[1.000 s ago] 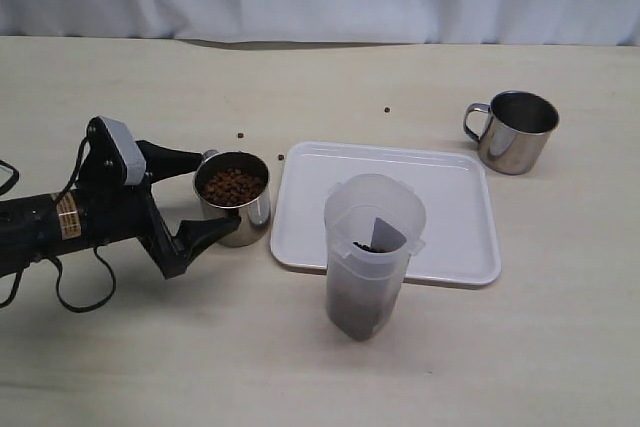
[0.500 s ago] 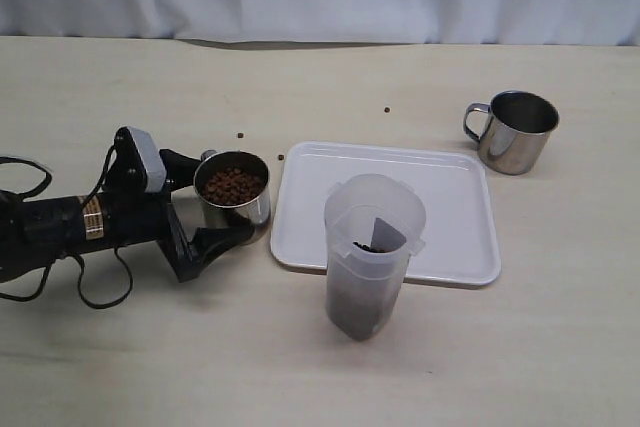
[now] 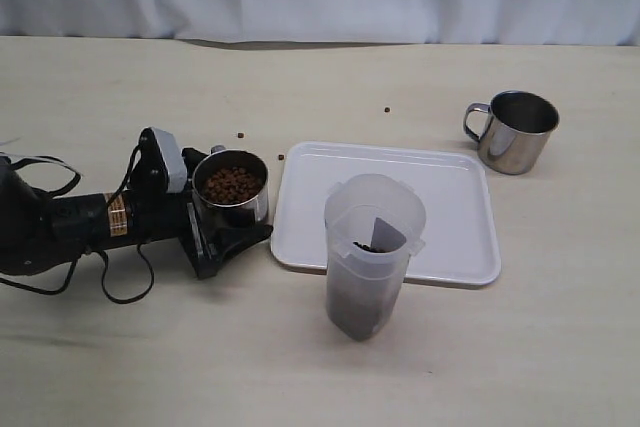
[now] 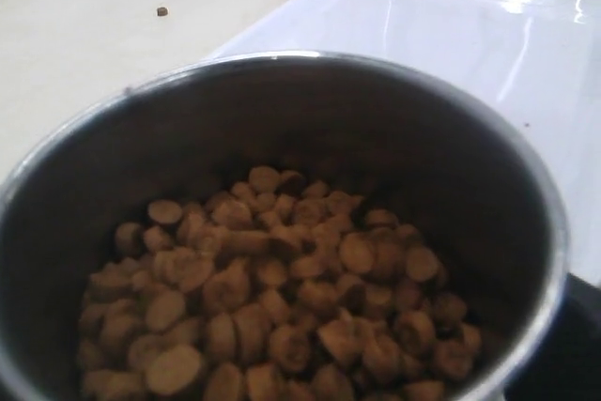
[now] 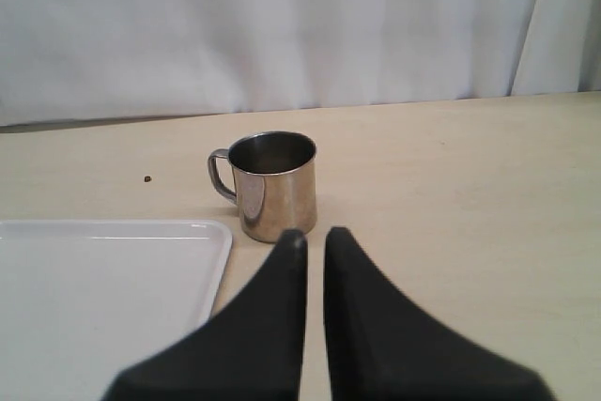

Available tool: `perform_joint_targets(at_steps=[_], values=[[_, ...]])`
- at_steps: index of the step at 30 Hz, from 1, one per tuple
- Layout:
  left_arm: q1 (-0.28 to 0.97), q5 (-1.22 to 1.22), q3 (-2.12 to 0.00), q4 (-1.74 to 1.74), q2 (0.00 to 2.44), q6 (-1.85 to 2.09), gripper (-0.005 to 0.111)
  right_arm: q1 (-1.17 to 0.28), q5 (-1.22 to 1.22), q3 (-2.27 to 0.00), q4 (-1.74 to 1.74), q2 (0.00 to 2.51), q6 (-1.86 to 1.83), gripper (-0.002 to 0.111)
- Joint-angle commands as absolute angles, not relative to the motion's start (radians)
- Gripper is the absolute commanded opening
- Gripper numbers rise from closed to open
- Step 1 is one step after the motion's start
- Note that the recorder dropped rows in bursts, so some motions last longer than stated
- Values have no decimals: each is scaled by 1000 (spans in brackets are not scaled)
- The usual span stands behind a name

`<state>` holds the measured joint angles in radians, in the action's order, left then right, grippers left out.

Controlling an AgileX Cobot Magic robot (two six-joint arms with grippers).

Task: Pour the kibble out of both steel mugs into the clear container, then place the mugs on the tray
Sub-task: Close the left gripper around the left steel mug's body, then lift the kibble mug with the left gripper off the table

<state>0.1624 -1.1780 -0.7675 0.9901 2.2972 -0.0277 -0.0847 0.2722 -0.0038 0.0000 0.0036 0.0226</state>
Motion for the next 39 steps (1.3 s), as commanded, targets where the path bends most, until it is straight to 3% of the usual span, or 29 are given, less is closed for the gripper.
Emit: perform_joint_targets(at_steps=[1,8,16,20,26,30,39], values=[[165,-1208,-772,963,2296,-31,100,-83,275,0,0,0,14,5],[165,-1206,-771,846,2296,-192,95,-83,275,0,0,0,14,5],[165,-1206,-771,851,2296,-192,27,-83,275,0,0,0,14,5],[163,-1221,-771,874,2269,-188,7,-83,275,0,0,0,14,5],[100,-1221,-771,1120,2116,-202,5,-83,275,0,0,0,14,5],[53,-1221,-767,1201,2007,-457,0,-83,275,0,0,0,14,5],[93,-992,-648,995,1734,-597,0,-83,275,0,0,0,14,5]])
